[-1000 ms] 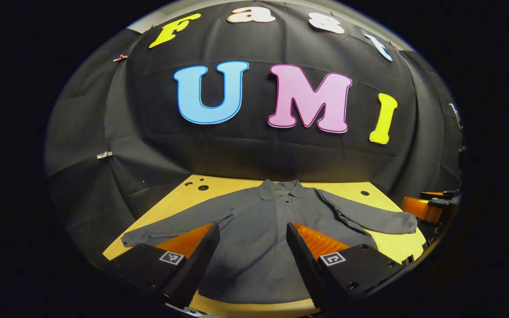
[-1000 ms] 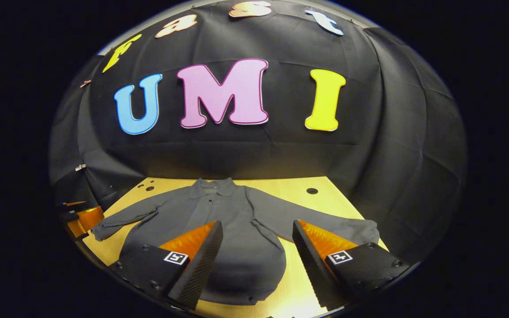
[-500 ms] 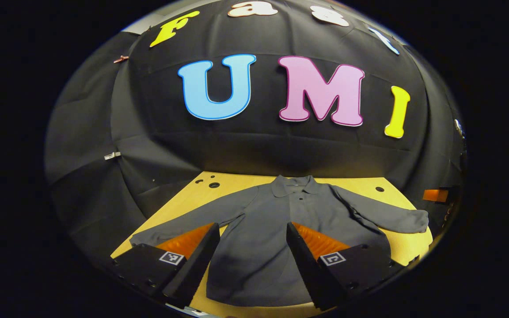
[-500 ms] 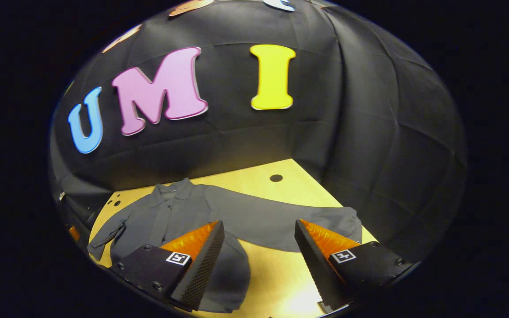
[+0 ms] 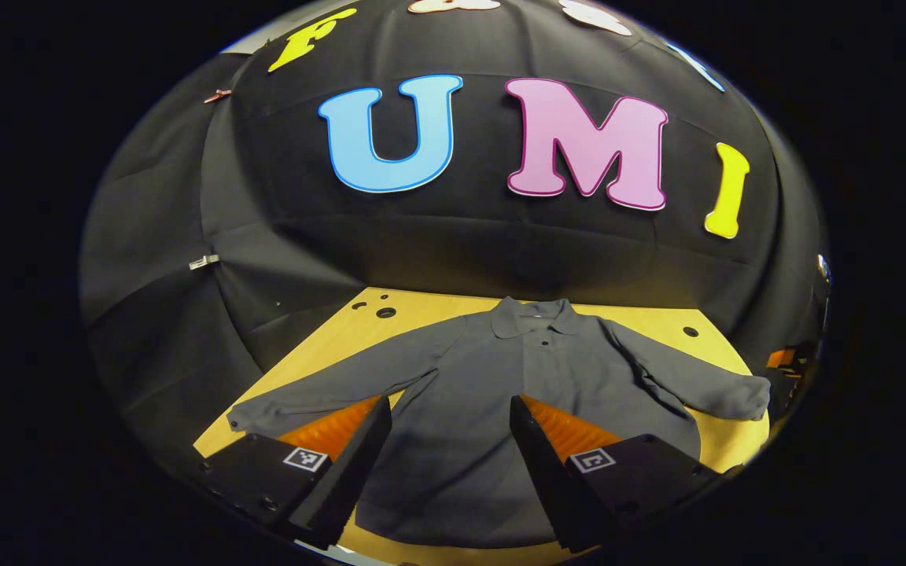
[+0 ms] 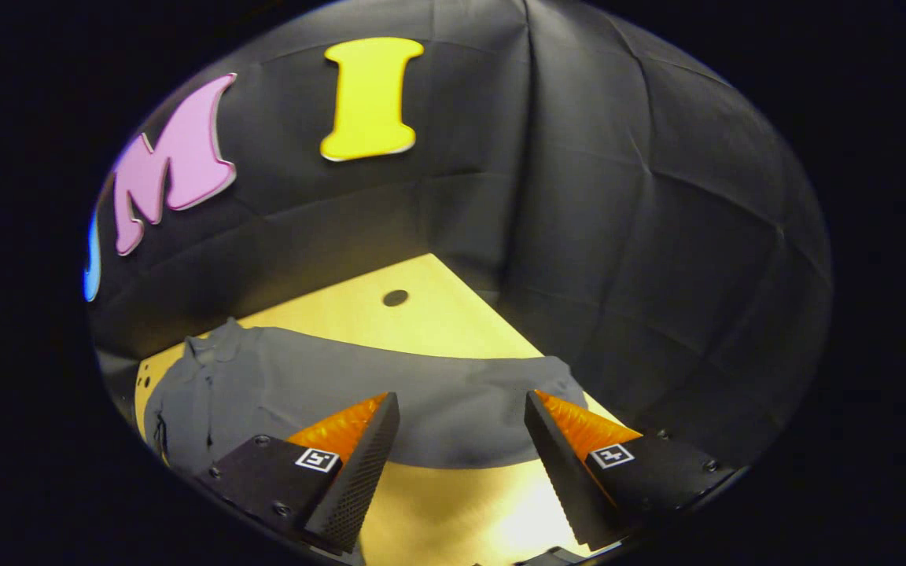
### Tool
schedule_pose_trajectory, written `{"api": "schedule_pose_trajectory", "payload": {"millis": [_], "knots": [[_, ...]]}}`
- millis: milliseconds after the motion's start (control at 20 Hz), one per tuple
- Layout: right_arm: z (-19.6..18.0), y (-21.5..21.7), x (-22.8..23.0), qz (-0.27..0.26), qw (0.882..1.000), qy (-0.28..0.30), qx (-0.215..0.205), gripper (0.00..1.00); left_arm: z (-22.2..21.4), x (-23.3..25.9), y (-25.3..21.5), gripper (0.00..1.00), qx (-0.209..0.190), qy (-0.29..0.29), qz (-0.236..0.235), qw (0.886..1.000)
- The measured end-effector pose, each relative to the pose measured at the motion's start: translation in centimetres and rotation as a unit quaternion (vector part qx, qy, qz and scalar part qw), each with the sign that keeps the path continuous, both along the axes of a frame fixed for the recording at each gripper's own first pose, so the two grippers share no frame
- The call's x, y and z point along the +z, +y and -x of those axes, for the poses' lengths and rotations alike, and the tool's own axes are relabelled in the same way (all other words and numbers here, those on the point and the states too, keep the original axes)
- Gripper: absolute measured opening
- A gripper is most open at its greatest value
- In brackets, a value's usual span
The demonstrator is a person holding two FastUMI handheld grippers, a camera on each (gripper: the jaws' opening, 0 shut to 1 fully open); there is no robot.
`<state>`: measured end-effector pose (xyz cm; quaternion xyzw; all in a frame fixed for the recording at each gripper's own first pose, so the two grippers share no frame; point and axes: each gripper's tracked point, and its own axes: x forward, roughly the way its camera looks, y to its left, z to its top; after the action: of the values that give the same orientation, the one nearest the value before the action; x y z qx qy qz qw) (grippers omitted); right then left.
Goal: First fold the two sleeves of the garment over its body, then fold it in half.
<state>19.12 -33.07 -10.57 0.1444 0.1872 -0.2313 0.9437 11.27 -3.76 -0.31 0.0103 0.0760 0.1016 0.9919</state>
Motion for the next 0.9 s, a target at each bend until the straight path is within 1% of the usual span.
{"api": "schedule_pose_trajectory", "payload": {"millis": [100,200,350,550,650,700,800,900], "knots": [[-0.8,-2.2,-1.7,-0.016,1.0,0.016,-0.02,0.99,-0.3,-0.4,-0.3,0.96,0.009,0.008,0.008,1.0],[-1.6,-4.6,-3.2,-0.017,0.999,0.035,-0.038,0.99,-0.4,-0.6,-0.3,0.96,0.021,0.013,0.008,1.0],[-2.5,-7.2,-5.1,-0.018,0.997,0.06,-0.051,0.99,-0.4,-0.9,-0.3,0.96,0.032,0.021,0.006,0.999],[-4.8,-7.2,-8.2,-0.017,0.994,0.095,-0.056,0.99,-0.2,-1.9,-0.2,0.96,0.051,0.036,0.016,0.998],[-4.9,-6.5,-9.9,-0.031,0.992,0.111,-0.053,0.99,-0.3,-2.2,-0.4,0.96,0.058,0.042,0.018,0.997],[-4.7,-7.1,-10.1,-0.037,0.991,0.117,-0.05,0.99,-0.2,-2.2,-0.4,0.96,0.06,0.044,0.016,0.997],[-4.0,-8.2,-10.9,-0.033,0.99,0.131,-0.05,0.99,-0.2,-2.1,-0.3,0.96,0.066,0.048,0.01,0.997],[-4.2,-7.9,-12.1,-0.038,0.988,0.14,-0.046,0.99,0.1,-2.1,-0.5,0.96,0.068,0.049,0.005,0.996]]}}
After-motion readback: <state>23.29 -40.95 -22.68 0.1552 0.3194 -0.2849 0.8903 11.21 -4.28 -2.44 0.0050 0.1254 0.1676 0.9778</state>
